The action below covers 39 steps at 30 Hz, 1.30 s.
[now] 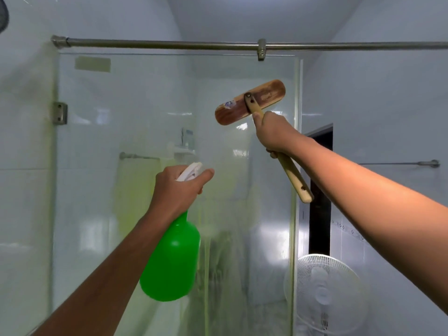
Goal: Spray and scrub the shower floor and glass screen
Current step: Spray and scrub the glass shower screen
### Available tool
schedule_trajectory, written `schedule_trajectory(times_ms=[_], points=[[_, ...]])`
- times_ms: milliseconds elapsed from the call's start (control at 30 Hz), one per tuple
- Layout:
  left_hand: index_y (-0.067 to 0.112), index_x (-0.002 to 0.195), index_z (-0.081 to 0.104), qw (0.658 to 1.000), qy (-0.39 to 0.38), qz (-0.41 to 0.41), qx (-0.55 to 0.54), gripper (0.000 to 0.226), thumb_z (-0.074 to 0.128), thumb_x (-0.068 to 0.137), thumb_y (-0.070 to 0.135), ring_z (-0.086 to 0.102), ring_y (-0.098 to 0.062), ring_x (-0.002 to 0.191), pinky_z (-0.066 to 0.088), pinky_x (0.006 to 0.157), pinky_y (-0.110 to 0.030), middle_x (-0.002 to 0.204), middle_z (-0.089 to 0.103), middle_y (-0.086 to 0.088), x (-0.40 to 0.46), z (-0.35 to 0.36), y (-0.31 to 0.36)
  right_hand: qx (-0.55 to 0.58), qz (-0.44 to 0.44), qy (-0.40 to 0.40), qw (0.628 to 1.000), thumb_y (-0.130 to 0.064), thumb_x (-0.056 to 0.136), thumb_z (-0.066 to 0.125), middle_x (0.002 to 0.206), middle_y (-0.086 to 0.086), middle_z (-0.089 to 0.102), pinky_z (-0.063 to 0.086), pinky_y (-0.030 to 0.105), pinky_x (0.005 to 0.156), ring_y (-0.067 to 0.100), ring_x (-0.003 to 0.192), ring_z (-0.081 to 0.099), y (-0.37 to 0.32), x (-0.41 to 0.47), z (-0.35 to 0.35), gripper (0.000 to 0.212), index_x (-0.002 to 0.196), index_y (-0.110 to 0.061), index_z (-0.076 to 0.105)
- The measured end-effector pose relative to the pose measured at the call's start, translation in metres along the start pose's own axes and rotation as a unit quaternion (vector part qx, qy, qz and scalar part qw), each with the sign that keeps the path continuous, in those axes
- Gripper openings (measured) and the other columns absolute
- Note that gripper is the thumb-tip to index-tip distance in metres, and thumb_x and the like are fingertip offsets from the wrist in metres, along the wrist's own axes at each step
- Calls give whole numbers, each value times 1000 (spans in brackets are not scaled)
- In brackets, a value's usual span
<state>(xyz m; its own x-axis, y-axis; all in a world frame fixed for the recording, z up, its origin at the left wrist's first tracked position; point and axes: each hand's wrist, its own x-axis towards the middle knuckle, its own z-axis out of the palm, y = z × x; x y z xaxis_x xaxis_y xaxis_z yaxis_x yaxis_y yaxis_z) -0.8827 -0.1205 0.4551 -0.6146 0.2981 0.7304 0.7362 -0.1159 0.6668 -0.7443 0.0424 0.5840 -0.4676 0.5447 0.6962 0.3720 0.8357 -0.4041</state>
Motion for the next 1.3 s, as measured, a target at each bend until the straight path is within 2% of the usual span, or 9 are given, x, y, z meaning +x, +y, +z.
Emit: schedule_trajectory(times_ms=[133, 333, 467, 667, 767, 833, 967, 1133, 1300], points=[[4, 60, 70, 999, 5, -37, -20, 52, 78, 86, 49, 61, -15, 45, 54, 59, -31, 53, 68, -11, -5, 6, -9, 1, -9, 22, 1000, -46, 104, 23, 83, 8, 55, 53, 31, 41, 23, 59, 59, -7, 6, 6, 42, 101, -11, 47], [8, 60, 73, 997, 60, -41, -27, 49, 77, 88, 48, 56, -6, 43, 45, 51, -16, 55, 70, -7, -25, 8, -28, -5, -38, -7, 999, -47, 104, 23, 81, 8, 51, 38, 37, 58, 30, 68, 52, 48, -84, 118, 37, 100, -14, 40], [11, 60, 74, 998, 54, -25, -1, 47, 75, 91, 45, 54, -3, 45, 45, 54, -18, 56, 69, -2, -45, 8, -44, 29, 35, -79, 996, -50, 102, 24, 80, 7, 58, 52, 44, 63, 25, 66, 59, 89, -184, 182, 38, 104, -17, 42], [10, 58, 74, 998, 28, -49, 5, 50, 77, 88, 49, 61, -12, 53, 49, 63, -26, 57, 71, -4, -51, 15, -53, 41, -2, -2, 999, -46, 104, 23, 88, 9, 49, 38, 36, 67, 33, 80, 55, 57, -103, 137, 45, 121, -11, 44], [12, 59, 74, 999, 30, -38, -4, 48, 76, 90, 49, 62, -8, 54, 47, 58, -15, 58, 71, -2, -46, 16, -49, 79, 6, 34, 996, -46, 104, 24, 109, 17, 54, 49, 45, 74, 33, 86, 54, 18, -36, 90, 47, 123, -9, 44], [13, 60, 75, 999, 34, -38, -11, 47, 75, 90, 49, 65, -11, 55, 52, 62, -19, 60, 73, -3, -43, 15, -48, 102, 5, 26, 994, -46, 104, 23, 115, 16, 54, 53, 49, 77, 29, 85, 54, 3, -20, 79, 48, 123, -8, 44], [12, 60, 76, 997, 25, -66, -37, 46, 76, 87, 49, 74, -27, 69, 61, 79, -42, 61, 74, -5, -45, 12, -52, 22, -31, -2, 999, -43, 104, 27, 103, 24, 61, 40, 39, 67, 41, 88, 60, 32, -70, 140, 41, 114, -7, 43], [10, 62, 76, 995, 21, -90, -27, 46, 75, 87, 49, 68, -17, 62, 61, 83, -44, 63, 75, -6, -50, -9, -60, -69, -75, -133, 986, -49, 103, 27, 81, 13, 63, 51, 46, 60, 37, 69, 63, 82, -177, 191, 39, 108, -13, 41], [12, 63, 77, 997, 16, -76, -10, 45, 75, 89, 49, 71, -18, 64, 60, 80, -39, 64, 76, -3, -48, -13, -58, -67, -80, -8, 995, -40, 105, 30, 95, 25, 62, 33, 37, 63, 41, 82, 61, 50, -91, 138, 40, 113, -3, 44]])
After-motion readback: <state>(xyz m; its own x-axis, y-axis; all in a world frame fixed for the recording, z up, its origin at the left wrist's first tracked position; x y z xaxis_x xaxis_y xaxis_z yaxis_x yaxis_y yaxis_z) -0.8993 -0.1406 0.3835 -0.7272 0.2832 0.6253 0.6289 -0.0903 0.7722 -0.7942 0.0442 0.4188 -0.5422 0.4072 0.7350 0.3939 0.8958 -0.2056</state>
